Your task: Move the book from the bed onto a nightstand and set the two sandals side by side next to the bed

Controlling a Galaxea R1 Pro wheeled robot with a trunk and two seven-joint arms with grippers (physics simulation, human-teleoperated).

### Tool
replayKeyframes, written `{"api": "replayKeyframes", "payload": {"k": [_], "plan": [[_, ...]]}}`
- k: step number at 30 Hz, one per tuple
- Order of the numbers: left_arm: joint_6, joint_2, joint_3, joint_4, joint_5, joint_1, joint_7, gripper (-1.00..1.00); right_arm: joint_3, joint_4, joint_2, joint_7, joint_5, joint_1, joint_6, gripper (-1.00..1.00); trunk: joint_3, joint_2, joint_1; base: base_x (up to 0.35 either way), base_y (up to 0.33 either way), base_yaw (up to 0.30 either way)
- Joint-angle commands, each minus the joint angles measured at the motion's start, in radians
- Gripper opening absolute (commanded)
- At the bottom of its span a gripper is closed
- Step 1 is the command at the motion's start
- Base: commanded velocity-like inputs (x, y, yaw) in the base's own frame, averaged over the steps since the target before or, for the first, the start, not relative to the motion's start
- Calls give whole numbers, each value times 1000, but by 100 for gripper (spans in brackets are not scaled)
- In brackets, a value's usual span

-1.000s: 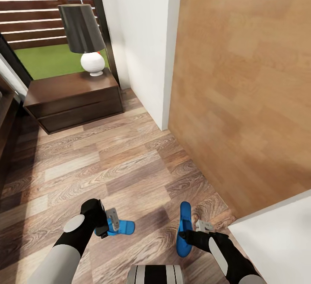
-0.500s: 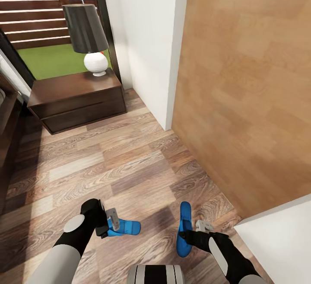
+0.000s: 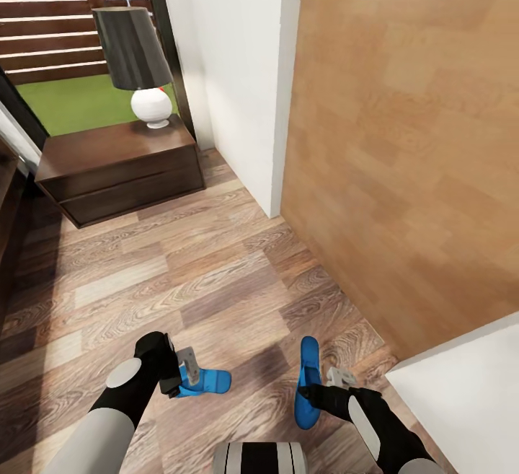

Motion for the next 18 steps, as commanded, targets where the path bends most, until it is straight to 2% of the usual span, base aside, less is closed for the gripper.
{"api": "replayKeyframes", "payload": {"k": [1,6,18], "plan": [[5,-2,3,-1,-4,0,-6,100,0,-2,0,-2,-4,0,5,-100,-1,0,0,0,0,-146],[5,-11,4,-1,-4,0,-6,100,0,-1,0,-2,-5,0,5,-100,-1,0,0,0,0,-53],[5,-16,3,-1,-4,0,-6,100,-1,-2,0,-2,-5,0,5,-100,-1,0,0,0,0,-2]]}}
